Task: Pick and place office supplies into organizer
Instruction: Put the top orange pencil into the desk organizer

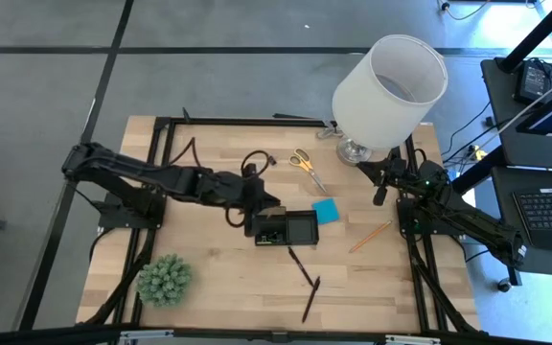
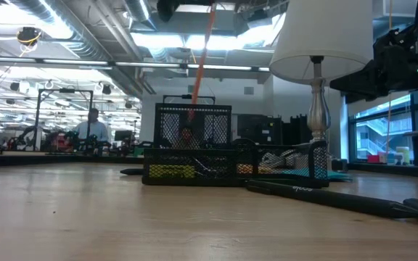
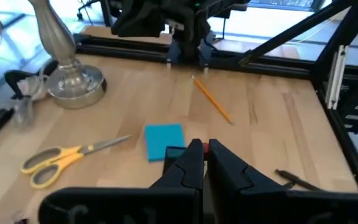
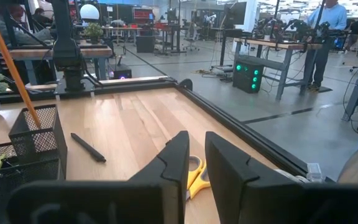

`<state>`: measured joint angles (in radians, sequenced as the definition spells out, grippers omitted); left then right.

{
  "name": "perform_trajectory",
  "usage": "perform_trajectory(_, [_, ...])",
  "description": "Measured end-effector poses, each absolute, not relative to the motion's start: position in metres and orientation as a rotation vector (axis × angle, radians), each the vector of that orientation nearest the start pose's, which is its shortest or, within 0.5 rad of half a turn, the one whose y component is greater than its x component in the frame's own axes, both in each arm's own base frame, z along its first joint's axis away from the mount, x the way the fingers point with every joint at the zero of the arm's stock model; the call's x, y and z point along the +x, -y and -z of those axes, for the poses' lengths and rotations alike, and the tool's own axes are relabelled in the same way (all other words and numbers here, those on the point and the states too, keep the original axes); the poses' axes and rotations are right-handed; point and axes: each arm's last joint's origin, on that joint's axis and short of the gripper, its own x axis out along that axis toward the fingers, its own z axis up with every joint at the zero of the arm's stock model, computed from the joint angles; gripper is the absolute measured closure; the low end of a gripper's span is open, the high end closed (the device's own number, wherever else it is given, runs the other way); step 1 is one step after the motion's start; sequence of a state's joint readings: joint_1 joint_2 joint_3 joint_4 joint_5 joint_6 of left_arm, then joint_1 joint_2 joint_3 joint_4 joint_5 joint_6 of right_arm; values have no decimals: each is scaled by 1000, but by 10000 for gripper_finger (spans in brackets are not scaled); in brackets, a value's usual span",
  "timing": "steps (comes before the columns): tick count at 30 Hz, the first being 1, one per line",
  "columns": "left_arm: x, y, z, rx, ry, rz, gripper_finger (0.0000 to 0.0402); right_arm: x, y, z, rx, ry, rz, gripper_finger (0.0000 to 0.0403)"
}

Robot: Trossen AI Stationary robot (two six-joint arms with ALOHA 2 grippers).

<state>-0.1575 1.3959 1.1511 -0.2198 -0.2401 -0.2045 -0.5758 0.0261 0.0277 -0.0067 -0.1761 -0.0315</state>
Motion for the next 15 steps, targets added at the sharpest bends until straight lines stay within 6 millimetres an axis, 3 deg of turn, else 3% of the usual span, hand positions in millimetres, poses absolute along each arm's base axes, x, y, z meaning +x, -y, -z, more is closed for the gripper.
perform_trajectory(15, [333,20,-277,-194,-622,-171,398,84,49,-170,-33,-11,399,345])
